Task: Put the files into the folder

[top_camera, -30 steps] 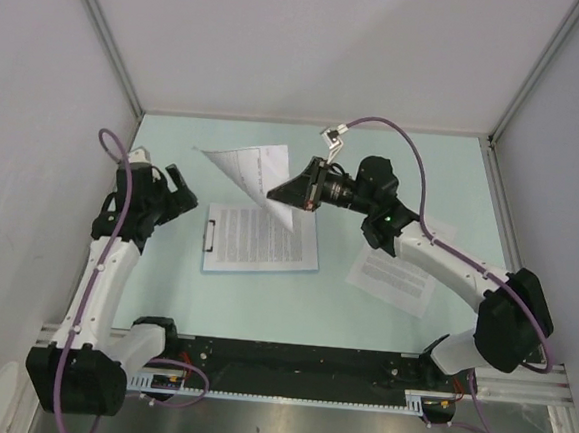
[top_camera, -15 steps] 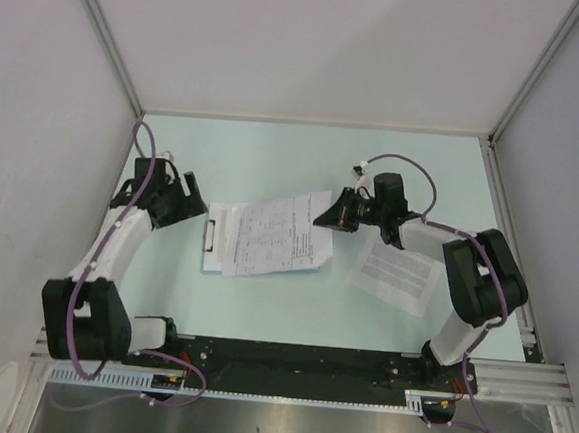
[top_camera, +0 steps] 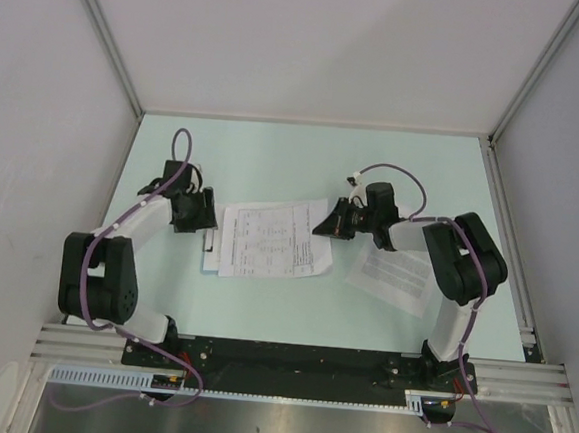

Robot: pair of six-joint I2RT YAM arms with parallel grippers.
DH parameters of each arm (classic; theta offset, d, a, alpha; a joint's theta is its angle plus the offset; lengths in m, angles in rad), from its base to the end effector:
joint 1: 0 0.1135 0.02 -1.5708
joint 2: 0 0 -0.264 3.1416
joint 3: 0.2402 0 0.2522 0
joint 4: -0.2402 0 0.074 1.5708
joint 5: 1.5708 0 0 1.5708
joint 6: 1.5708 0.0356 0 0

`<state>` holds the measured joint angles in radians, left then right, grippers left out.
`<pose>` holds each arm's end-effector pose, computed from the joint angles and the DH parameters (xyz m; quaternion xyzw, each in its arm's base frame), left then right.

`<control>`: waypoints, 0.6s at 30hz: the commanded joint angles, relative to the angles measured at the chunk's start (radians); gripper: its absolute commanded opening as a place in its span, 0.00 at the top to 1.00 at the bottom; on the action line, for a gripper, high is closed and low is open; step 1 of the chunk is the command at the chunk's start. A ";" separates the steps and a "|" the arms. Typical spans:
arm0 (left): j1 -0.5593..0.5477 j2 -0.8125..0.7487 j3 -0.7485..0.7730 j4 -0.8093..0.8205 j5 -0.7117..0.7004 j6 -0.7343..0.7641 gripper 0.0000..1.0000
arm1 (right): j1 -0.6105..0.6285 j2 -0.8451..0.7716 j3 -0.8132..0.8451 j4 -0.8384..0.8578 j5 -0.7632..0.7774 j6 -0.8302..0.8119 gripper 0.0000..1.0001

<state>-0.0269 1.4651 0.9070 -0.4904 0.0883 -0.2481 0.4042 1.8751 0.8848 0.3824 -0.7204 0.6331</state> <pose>0.2861 -0.0108 0.2023 -0.0952 0.9605 -0.0776 0.2497 0.3276 0.1657 0.1359 -0.0674 0.8427 0.4861 0.2215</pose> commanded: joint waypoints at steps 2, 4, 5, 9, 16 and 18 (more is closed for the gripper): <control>-0.050 0.072 0.035 0.013 -0.084 0.009 0.41 | 0.012 0.013 0.009 0.101 0.050 -0.007 1.00; -0.051 0.083 0.030 0.013 -0.119 -0.003 0.43 | 0.013 0.019 0.011 0.116 0.050 -0.007 1.00; -0.051 0.086 0.029 0.016 -0.124 -0.005 0.44 | 0.015 0.022 0.009 0.122 0.047 -0.006 1.00; -0.057 0.096 0.039 0.023 -0.125 -0.013 0.47 | 0.008 0.050 0.009 0.179 0.023 0.011 1.00; -0.076 0.144 0.055 0.021 -0.110 -0.008 0.46 | 0.005 0.070 0.013 0.197 0.015 0.019 1.00; -0.076 0.144 0.053 0.021 -0.114 -0.006 0.44 | 0.012 0.068 0.014 0.197 0.013 0.016 1.00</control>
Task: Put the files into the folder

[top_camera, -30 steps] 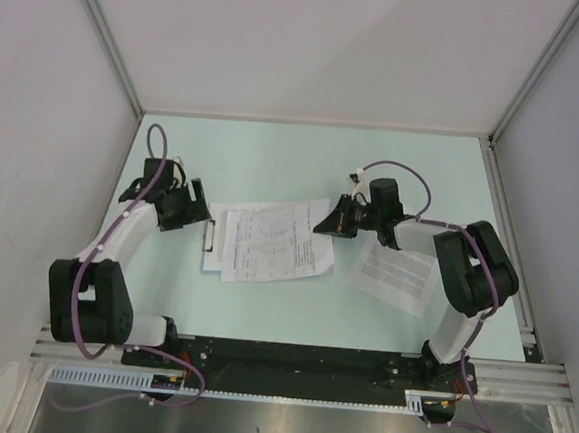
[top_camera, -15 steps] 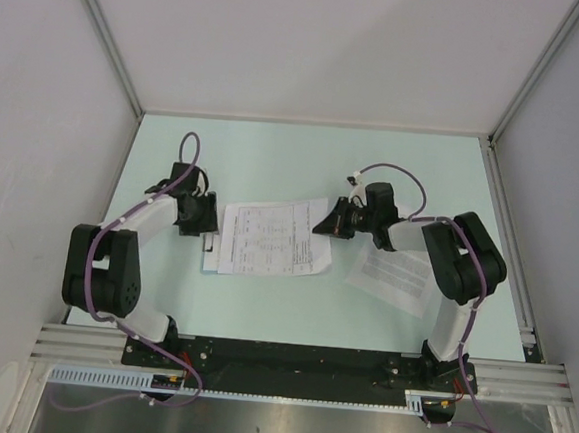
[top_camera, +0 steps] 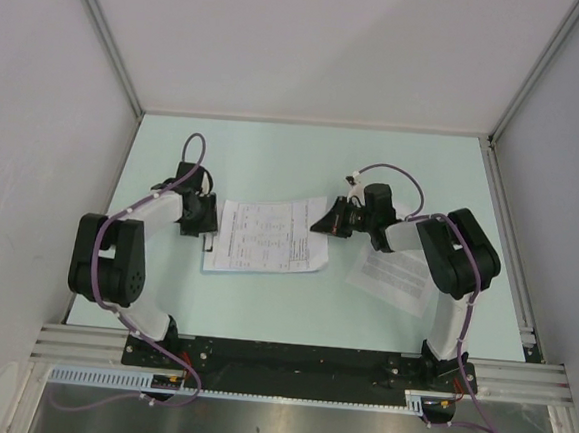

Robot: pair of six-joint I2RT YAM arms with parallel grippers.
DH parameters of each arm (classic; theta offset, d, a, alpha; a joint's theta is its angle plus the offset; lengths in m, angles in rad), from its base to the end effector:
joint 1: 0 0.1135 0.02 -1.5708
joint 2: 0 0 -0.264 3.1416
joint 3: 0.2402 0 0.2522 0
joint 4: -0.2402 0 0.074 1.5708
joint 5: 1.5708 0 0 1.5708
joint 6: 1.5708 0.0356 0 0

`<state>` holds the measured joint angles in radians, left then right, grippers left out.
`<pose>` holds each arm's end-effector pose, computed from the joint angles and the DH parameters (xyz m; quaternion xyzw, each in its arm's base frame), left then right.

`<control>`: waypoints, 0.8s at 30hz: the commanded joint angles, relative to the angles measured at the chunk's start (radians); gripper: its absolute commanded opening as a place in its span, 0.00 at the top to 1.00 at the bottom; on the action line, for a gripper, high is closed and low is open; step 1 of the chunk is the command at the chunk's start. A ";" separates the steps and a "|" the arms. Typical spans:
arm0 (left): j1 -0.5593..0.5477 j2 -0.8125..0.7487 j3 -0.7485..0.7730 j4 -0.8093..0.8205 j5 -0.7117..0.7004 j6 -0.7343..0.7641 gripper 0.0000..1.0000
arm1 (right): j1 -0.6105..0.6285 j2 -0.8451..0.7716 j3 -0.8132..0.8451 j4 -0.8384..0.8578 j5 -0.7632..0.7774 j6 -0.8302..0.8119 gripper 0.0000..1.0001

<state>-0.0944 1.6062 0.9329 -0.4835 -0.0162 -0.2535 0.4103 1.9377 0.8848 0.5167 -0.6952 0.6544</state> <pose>0.3011 -0.0279 0.1712 -0.0794 0.9754 -0.0278 0.2038 0.3350 0.1706 0.1250 -0.0677 0.8316 0.4911 0.2503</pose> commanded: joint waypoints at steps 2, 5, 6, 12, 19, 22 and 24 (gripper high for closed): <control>-0.008 0.009 0.033 0.011 -0.018 0.003 0.44 | 0.008 0.010 0.017 0.063 -0.013 -0.009 1.00; -0.010 0.015 0.035 0.011 -0.018 0.002 0.44 | 0.008 0.015 0.022 0.062 -0.017 -0.012 1.00; -0.011 0.023 0.035 0.011 -0.016 0.003 0.44 | 0.010 0.018 0.025 0.060 -0.018 -0.012 1.00; -0.016 0.035 0.040 0.011 -0.030 0.008 0.45 | 0.012 0.024 0.031 0.057 -0.024 -0.015 1.00; -0.019 0.057 0.046 0.008 -0.034 0.019 0.46 | 0.019 0.029 0.051 0.023 -0.021 -0.038 1.00; -0.019 0.064 0.046 0.005 -0.034 0.022 0.48 | 0.021 0.040 0.071 -0.004 -0.024 -0.050 1.00; -0.019 0.064 0.044 0.005 -0.034 0.025 0.51 | 0.021 0.043 0.086 -0.017 -0.026 -0.052 1.00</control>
<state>-0.1055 1.6566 0.9512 -0.4831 -0.0353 -0.2508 0.4248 1.9621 0.9203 0.5171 -0.7132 0.6392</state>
